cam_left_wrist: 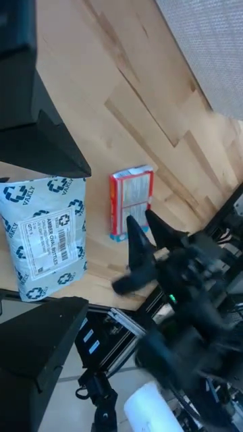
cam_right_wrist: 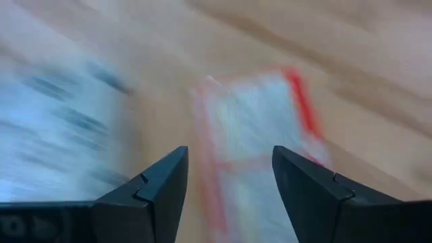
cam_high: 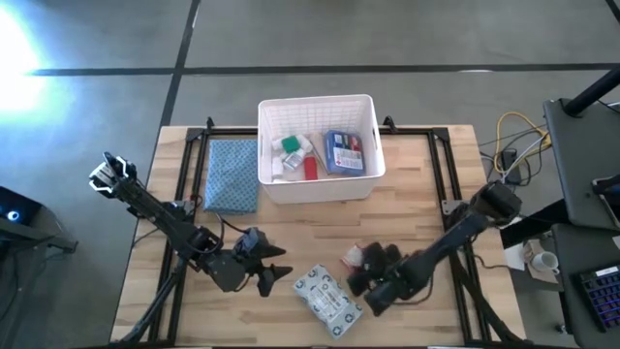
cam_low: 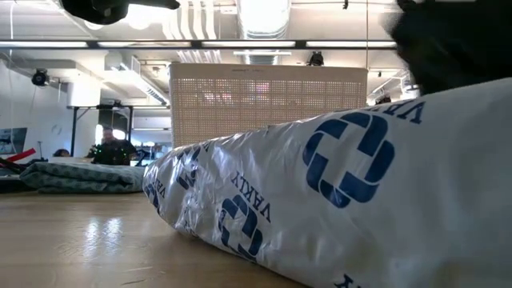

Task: Pick & place medical supplies in basket/bin
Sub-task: Put the red bandage box into the white container

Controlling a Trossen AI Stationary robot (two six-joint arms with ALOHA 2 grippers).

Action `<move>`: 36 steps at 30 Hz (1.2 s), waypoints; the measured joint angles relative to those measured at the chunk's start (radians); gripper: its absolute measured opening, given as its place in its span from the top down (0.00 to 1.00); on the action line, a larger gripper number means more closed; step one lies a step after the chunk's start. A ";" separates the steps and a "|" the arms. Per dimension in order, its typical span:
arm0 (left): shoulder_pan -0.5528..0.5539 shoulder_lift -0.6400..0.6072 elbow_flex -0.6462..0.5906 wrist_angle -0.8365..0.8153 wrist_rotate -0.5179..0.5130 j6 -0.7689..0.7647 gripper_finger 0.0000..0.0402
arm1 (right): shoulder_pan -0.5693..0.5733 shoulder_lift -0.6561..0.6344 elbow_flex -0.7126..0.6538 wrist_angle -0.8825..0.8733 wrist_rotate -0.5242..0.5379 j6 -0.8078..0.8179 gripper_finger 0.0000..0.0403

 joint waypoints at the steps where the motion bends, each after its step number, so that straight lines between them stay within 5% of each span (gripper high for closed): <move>1: 0.001 0.000 0.000 0.000 0.000 0.000 0.30 | -0.016 -0.014 0.019 0.044 0.024 -0.049 0.49; 4: 0.009 0.000 0.000 0.000 0.000 0.000 0.30 | -0.060 -0.066 0.074 0.168 0.066 -0.242 0.49; 8: 0.018 0.004 -0.001 0.000 -0.003 -0.008 0.30 | -0.104 -0.126 0.122 0.073 0.038 -0.340 0.49; 13: 0.026 0.049 -0.001 0.018 0.042 -0.046 0.30 | -0.134 -0.175 0.058 -0.128 -0.167 -0.196 0.49; 21: 0.057 0.269 0.023 0.278 0.136 -0.058 0.30 | -0.135 -0.211 -0.170 0.010 -0.357 -0.062 0.49; 28: 0.135 0.523 0.268 0.194 0.252 -0.051 0.30 | -0.135 -0.188 -0.274 0.251 -0.367 -0.062 0.49; 36: 0.215 0.753 0.629 -0.227 0.348 0.012 0.30 | -0.134 -0.140 -0.285 0.375 -0.413 -0.075 0.49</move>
